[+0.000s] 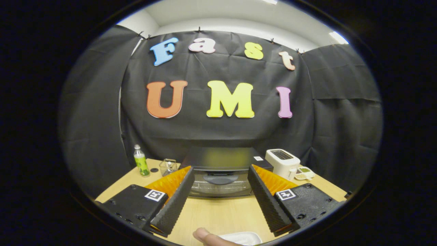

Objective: Open the toaster oven, put the food inside, and close the toaster oven door.

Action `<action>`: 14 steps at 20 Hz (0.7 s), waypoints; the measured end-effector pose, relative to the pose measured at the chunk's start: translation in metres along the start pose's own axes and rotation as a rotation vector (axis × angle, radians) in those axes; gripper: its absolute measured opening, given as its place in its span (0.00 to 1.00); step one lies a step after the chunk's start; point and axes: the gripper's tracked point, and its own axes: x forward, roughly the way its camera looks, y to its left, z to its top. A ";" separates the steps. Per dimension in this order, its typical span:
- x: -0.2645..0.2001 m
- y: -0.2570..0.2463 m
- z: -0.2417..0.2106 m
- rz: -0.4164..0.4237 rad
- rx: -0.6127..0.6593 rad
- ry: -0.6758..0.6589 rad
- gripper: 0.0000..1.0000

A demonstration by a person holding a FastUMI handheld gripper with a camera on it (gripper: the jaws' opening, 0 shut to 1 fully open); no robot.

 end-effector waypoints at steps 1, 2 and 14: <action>-0.011 0.000 0.009 0.009 0.004 -0.018 1.00; -0.023 -0.002 0.015 0.011 0.007 -0.034 1.00; -0.128 -0.043 0.011 0.016 -0.010 -0.036 1.00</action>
